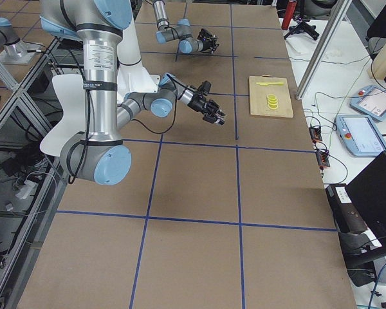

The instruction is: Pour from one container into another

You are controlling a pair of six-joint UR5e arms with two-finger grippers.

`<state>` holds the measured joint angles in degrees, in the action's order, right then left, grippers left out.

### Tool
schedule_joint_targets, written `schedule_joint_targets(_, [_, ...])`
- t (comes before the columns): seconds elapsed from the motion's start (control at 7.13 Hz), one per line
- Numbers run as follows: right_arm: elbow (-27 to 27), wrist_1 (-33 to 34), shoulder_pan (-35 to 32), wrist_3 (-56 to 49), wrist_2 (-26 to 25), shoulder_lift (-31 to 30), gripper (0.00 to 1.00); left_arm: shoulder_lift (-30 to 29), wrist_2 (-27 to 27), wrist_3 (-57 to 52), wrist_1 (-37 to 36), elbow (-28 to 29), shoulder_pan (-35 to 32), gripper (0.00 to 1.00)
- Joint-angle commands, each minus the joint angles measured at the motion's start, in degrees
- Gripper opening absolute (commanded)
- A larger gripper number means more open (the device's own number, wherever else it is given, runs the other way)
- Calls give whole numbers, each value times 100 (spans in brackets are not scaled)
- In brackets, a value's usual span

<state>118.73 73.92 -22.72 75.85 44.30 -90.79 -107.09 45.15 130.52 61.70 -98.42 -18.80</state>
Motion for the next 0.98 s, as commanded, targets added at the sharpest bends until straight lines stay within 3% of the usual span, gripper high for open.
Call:
schedule_joint_targets(0.0, [-8, 0, 4, 0, 0, 0, 0, 12, 3, 0, 0, 7, 16, 64])
schedule_joint_targets(0.56, [-43, 0, 22, 0, 0, 0, 0, 39, 3, 0, 0, 7, 25, 72])
schedule_joint_targets(0.7, [-43, 0, 22, 0, 0, 0, 0, 39, 3, 0, 0, 7, 34, 78])
schedule_joint_targets(0.84, [-35, 0, 22, 0, 0, 0, 0, 39, 12, 0, -9, 25, 60, 100])
